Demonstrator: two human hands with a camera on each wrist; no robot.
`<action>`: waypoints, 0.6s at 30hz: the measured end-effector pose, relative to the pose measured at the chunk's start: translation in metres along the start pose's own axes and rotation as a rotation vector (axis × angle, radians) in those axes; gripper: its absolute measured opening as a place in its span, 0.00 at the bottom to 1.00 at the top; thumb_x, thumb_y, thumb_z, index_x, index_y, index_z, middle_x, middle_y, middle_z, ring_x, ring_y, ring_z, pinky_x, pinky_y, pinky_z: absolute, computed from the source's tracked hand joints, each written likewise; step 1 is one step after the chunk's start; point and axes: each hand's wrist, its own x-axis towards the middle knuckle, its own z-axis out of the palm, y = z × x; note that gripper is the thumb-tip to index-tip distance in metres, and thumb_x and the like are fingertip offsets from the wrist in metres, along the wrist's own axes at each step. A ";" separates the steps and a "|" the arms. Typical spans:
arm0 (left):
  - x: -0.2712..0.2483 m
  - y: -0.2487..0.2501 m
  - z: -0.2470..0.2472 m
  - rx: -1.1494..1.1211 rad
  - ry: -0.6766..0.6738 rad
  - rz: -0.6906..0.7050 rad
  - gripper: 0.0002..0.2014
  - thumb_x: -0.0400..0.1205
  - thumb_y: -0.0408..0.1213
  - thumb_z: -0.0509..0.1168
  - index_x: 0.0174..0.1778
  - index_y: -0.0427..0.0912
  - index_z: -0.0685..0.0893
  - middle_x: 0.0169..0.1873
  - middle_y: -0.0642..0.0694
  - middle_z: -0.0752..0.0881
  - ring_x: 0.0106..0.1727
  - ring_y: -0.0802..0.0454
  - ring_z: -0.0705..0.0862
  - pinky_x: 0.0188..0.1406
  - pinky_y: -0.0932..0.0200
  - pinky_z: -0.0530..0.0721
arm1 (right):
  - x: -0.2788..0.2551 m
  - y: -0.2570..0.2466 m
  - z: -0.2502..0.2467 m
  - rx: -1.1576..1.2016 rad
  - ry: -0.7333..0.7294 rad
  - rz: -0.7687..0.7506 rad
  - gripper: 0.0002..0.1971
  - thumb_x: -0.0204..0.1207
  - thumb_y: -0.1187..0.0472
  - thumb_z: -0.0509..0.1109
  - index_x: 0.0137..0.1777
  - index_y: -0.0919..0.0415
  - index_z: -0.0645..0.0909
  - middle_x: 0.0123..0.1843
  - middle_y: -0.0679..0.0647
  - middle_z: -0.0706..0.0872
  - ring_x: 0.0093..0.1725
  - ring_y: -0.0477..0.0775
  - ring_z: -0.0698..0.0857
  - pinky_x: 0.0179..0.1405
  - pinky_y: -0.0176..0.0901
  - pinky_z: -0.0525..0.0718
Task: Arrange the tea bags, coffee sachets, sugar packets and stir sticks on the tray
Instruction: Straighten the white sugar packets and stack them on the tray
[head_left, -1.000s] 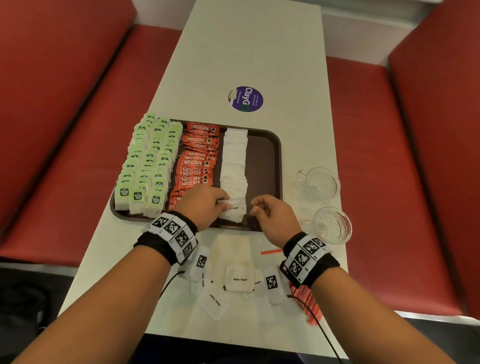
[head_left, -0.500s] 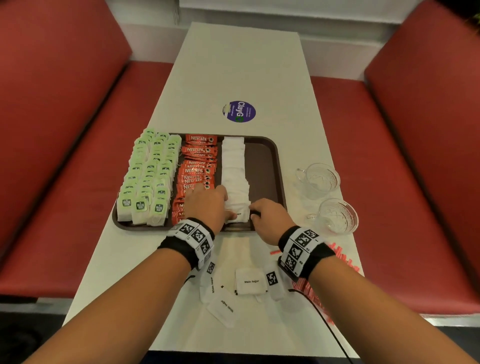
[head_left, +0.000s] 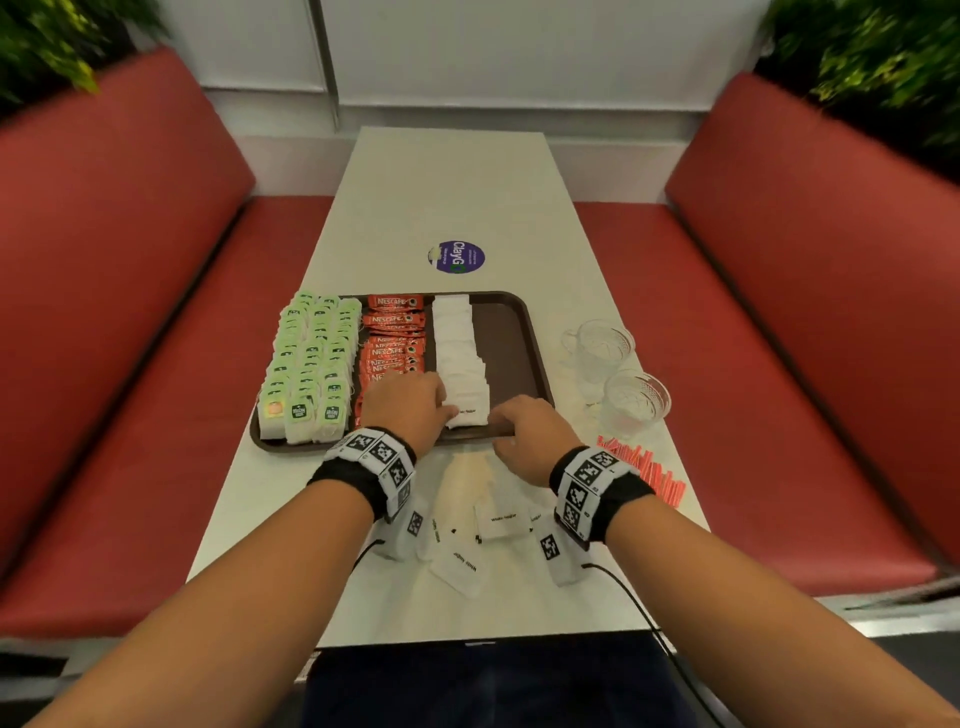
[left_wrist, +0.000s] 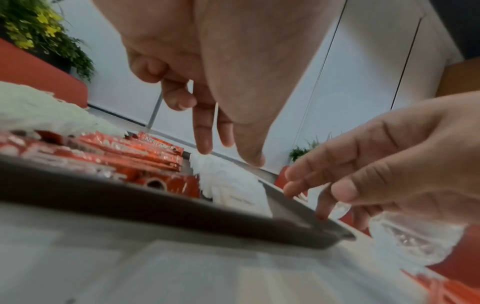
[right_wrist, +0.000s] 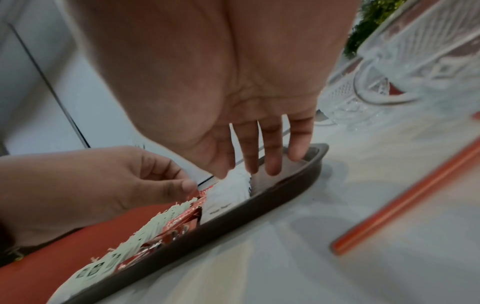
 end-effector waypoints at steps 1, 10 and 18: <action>-0.009 -0.004 -0.002 -0.020 -0.019 0.016 0.11 0.80 0.57 0.68 0.46 0.55 0.86 0.45 0.54 0.88 0.53 0.48 0.83 0.58 0.46 0.81 | -0.008 -0.002 0.001 -0.013 -0.023 -0.025 0.18 0.79 0.53 0.71 0.67 0.55 0.83 0.66 0.53 0.83 0.66 0.57 0.79 0.68 0.51 0.79; -0.084 -0.021 0.007 -0.025 -0.421 0.101 0.29 0.70 0.57 0.79 0.65 0.53 0.82 0.58 0.56 0.84 0.59 0.54 0.82 0.62 0.53 0.82 | -0.043 -0.011 0.014 -0.273 -0.290 0.034 0.29 0.70 0.44 0.80 0.70 0.49 0.79 0.65 0.48 0.85 0.64 0.56 0.82 0.65 0.54 0.79; -0.091 -0.014 0.018 -0.060 -0.437 0.077 0.25 0.73 0.48 0.79 0.66 0.50 0.82 0.50 0.58 0.83 0.54 0.54 0.82 0.55 0.57 0.81 | -0.046 -0.012 0.014 -0.196 -0.294 0.018 0.21 0.72 0.52 0.80 0.64 0.56 0.82 0.62 0.53 0.86 0.60 0.56 0.84 0.60 0.50 0.83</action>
